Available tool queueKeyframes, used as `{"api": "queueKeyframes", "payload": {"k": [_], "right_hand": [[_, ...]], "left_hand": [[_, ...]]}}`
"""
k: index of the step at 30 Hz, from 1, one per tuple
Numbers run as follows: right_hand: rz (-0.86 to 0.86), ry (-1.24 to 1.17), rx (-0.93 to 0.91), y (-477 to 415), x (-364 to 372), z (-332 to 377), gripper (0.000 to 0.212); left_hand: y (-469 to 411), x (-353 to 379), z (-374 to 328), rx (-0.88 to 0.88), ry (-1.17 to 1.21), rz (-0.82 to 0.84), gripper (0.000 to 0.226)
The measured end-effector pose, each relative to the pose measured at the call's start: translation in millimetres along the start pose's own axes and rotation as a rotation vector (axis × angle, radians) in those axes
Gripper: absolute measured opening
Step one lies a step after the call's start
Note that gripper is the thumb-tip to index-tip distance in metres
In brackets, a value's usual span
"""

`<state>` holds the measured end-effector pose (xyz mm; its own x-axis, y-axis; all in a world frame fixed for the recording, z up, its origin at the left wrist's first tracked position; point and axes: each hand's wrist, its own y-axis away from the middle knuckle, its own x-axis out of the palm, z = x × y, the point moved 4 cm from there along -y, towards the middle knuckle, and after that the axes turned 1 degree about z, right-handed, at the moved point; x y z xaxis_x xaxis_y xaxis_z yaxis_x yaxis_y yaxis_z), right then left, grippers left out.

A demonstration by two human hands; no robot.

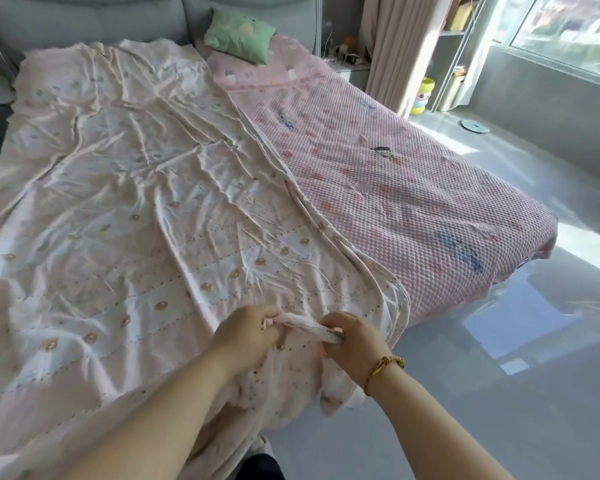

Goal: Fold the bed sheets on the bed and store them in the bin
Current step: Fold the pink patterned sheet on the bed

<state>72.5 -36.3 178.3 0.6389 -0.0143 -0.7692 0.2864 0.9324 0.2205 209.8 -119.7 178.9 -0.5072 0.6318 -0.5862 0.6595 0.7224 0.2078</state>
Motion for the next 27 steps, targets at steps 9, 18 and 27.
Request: {"api": "queueKeyframes", "payload": {"k": [9,18,27], "right_hand": [[0.42,0.022,0.409,-107,13,-122,0.038],[0.001,-0.24,0.671,-249,-20,-198,0.044],[0.321,-0.39,0.616,-385,5,-220,0.025]], "left_hand": [[-138,-54,43,-0.192,0.124,-0.146,0.036],[-216,-36,85,-0.409,0.091,-0.102,0.034],[-248,-7,110,-0.667,0.209,-0.316,0.021]]}}
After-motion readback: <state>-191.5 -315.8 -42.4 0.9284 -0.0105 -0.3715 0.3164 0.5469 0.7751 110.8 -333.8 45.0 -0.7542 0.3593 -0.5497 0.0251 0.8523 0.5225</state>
